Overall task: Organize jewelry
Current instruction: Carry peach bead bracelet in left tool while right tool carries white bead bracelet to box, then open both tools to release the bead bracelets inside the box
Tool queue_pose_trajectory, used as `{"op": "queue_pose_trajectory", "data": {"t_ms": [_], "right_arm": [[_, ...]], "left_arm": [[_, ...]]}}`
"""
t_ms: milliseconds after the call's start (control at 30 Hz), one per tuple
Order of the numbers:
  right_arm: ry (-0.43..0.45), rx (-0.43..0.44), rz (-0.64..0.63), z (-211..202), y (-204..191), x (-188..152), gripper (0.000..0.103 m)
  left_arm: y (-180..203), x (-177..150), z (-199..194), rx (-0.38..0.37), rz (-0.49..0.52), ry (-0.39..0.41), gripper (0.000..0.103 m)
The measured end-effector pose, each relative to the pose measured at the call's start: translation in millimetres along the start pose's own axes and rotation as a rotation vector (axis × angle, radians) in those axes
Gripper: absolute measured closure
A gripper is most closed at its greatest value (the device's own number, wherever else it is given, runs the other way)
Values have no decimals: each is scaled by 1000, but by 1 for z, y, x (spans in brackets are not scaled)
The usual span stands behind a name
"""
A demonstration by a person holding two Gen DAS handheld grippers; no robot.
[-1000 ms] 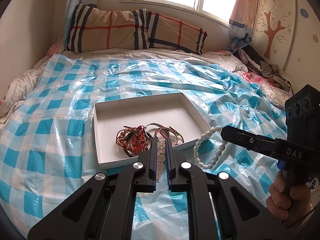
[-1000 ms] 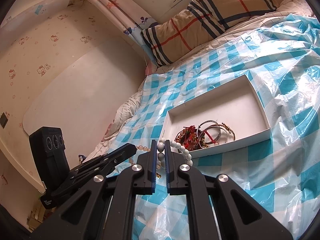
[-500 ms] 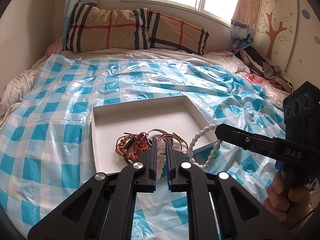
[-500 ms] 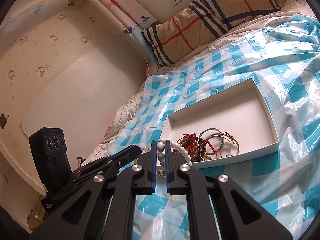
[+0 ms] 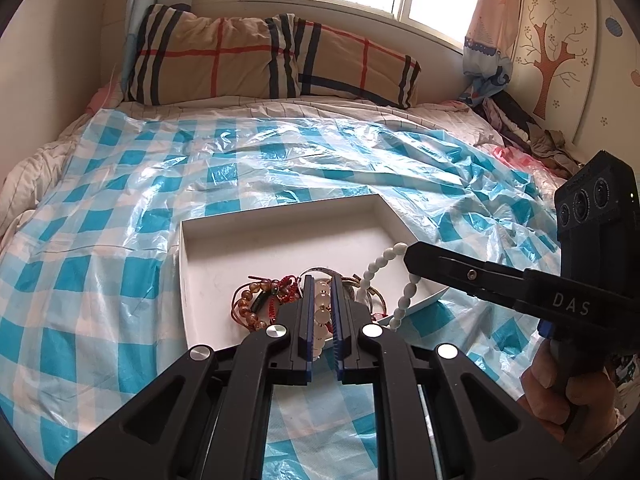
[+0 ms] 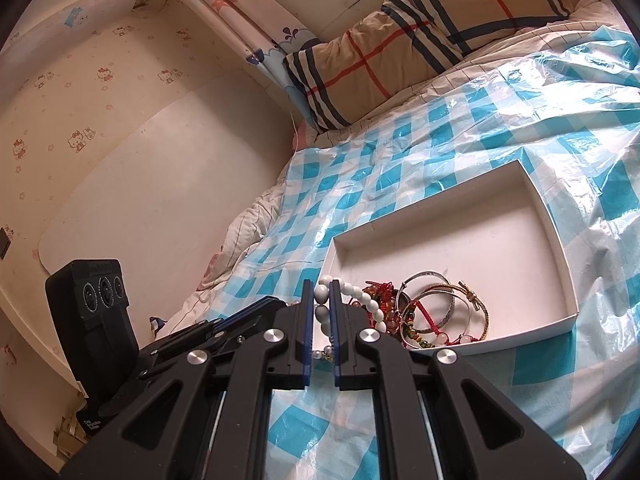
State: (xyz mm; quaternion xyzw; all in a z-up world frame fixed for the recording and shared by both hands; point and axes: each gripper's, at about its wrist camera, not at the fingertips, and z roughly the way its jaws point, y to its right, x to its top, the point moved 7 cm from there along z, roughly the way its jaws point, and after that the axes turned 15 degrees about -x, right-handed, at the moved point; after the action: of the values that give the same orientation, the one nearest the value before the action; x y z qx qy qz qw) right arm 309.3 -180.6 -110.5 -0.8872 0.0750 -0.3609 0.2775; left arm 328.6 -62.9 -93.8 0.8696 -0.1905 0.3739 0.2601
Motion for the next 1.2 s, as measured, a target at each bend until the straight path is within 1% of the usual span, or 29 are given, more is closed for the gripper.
{"op": "queue_pose_trajectory", "data": {"t_ms": [300,867,933,967,1000,1100,1200], "right_arm": [[-17,-7,-1,18,1,0,95],[-51,-24,1,47,6,-4,95],[-54,-46,-1,52,11,-5,95],[-54,-71,-6,55,14,-6,94],[-56,-104,-11,58,19,-6,94],[-64,-205,3,63,38,-8,94],[-58,-254,18,57,51,-8,94]], "left_arm": [[-8,3,15,-4,0,-5,96],[-20,0,38,-13,-12,-16,96],[-24,-1,45,-15,-18,-23,96],[-27,-1,50,-9,-20,-30,96],[-32,-3,55,4,-21,-41,96],[-53,-11,69,75,-41,-88,95],[-71,-19,72,117,-75,-121,95]]}}
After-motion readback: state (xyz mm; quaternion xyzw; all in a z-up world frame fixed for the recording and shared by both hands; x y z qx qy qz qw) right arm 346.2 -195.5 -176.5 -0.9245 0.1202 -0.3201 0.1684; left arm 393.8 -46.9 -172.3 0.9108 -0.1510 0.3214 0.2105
